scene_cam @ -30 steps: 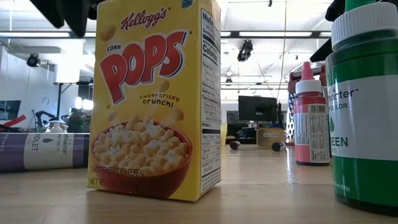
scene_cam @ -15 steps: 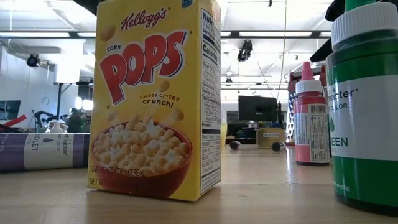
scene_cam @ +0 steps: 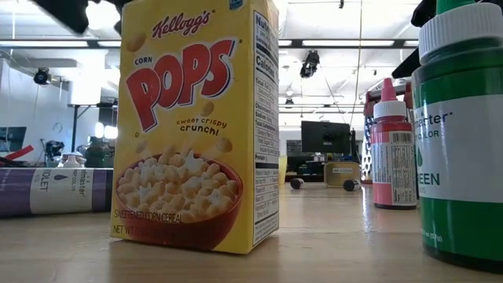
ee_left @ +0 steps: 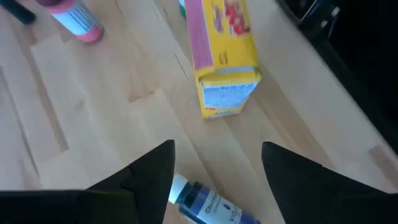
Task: Pick & Place Kitchen Items
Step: Put the yellow cereal box into the blue bin
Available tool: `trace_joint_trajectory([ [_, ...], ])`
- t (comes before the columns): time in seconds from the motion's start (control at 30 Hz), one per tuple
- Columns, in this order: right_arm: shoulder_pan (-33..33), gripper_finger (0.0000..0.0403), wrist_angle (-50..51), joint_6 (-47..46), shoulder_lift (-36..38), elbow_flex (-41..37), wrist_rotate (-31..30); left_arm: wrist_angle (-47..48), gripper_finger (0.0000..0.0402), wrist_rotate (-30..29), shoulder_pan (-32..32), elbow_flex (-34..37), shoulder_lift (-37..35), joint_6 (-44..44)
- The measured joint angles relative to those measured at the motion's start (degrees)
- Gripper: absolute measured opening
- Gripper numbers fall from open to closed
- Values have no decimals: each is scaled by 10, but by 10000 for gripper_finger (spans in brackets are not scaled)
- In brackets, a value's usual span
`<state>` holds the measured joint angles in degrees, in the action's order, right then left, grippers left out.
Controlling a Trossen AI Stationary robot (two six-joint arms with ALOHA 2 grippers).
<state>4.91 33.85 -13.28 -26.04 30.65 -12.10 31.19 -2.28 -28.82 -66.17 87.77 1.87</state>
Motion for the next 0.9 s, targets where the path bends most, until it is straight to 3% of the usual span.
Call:
trace_joint_trajectory([
  [0.2,0,8,0,0,0,0,0,-29,245,1,0,0,36,0],
  [0.53,0,8,0,0,0,0,0,-36,250,2,1,-32,36,5],
  [0.9,0,8,0,0,0,0,0,-38,284,15,6,-39,60,-4],
])
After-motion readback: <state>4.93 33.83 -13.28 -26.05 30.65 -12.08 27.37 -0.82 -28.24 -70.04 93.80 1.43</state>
